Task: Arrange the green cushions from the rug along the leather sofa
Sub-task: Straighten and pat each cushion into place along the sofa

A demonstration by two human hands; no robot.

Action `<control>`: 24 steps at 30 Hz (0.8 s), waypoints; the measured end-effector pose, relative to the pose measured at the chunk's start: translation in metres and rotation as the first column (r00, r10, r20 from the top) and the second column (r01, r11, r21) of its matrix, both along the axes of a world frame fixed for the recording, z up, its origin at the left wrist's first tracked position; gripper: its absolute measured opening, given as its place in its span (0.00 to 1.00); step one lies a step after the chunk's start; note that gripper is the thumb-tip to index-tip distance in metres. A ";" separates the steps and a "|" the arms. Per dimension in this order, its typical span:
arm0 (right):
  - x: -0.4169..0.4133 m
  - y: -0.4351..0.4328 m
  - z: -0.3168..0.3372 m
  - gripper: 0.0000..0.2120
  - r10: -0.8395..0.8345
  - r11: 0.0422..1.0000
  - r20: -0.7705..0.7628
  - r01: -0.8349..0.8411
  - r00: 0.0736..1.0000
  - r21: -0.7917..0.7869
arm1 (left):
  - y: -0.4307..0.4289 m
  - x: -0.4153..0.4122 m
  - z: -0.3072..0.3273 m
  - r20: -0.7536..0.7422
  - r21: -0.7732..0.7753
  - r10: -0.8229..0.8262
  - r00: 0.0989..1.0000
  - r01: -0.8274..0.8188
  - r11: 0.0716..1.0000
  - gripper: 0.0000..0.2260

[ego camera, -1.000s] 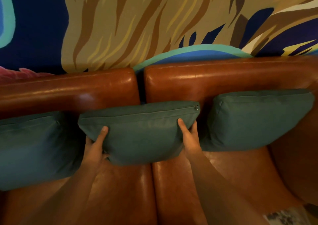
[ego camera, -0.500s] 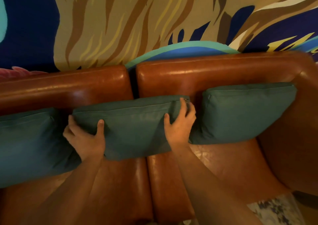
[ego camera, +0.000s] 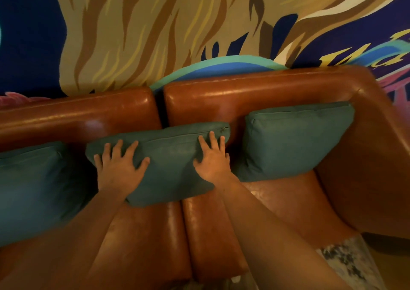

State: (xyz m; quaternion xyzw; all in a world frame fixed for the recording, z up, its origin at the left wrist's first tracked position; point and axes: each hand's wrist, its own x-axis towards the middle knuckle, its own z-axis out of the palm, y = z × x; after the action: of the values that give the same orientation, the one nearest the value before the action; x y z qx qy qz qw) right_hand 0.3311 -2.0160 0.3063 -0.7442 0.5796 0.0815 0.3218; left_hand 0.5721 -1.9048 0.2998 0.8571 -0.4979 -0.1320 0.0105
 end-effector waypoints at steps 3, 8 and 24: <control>-0.002 -0.004 0.005 0.37 0.019 0.999 -0.001 -0.019 1.000 0.044 | -0.006 -0.002 0.007 -0.025 0.007 0.024 0.999 -0.024 1.000 0.32; -0.009 0.000 0.013 0.37 0.025 0.999 0.024 -0.024 0.999 -0.046 | -0.013 -0.015 0.017 -0.072 -0.095 -0.086 0.994 0.079 0.992 0.30; -0.016 0.007 0.023 0.35 0.024 0.996 0.016 -0.022 1.000 -0.087 | -0.013 -0.039 0.024 -0.057 -0.024 -0.163 0.985 0.162 0.987 0.33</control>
State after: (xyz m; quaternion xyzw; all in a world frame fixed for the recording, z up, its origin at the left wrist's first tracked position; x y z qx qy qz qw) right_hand 0.3149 -2.0090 0.3298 -0.7647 0.5712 0.0537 0.2932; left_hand 0.5329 -1.9174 0.3241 0.8093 -0.5668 -0.1525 0.0226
